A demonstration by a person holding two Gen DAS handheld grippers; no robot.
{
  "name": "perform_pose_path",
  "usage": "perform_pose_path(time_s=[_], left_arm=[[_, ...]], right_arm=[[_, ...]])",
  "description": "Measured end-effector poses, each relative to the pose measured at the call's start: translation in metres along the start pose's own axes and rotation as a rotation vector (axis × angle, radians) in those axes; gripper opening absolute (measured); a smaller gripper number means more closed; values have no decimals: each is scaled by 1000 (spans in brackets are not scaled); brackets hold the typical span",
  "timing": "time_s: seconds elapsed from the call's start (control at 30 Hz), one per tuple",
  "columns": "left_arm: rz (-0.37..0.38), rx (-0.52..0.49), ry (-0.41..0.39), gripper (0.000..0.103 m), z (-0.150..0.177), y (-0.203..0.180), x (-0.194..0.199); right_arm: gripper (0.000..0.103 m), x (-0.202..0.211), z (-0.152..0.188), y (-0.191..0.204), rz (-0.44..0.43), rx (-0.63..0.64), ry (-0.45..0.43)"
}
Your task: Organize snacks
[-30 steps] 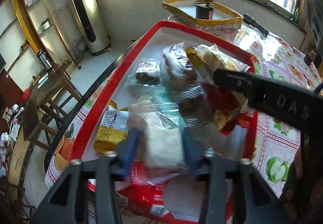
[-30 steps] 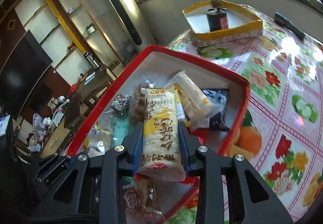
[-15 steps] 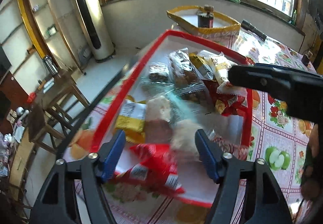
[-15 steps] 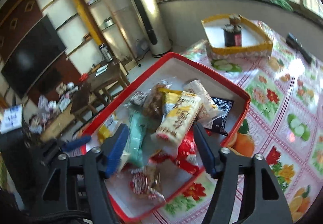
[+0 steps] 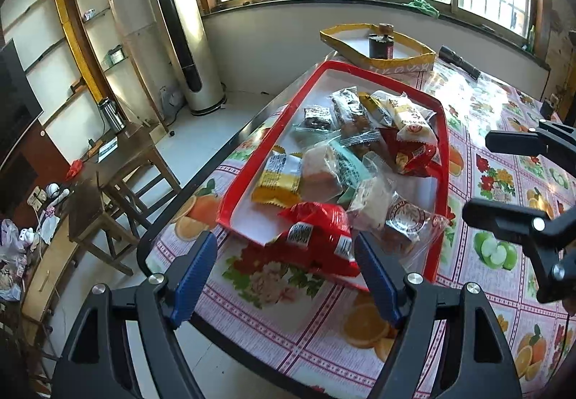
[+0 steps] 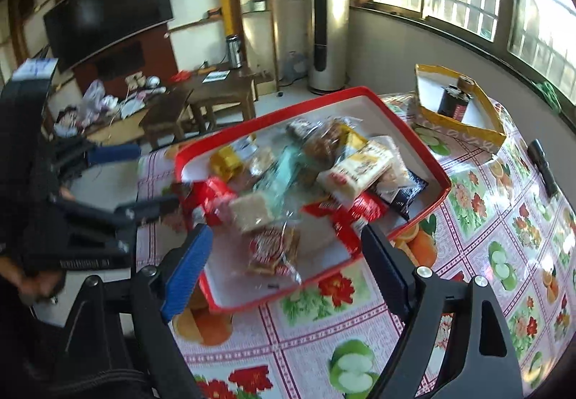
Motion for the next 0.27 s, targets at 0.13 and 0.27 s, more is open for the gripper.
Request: perform_pose_path(time_s=[0.13,0.27], left_arm=[[-10,-2,-26,79,3,1,7],[-17,-3,-47,79,5,3,14]], right_arm=[[85,4,6,7,-3,41,6],[86,8,6,15,-14,61,1]])
Point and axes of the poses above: each gripper's, at about its wrist camera, not at the fingertips, and x roughly against the way its jaws point, y to its left, z to its underside, the point moved 5 cm from there along -x, roughly the way its jaws point, and after that the axes turned 5 degrees about -y, right-handed, at the moved point
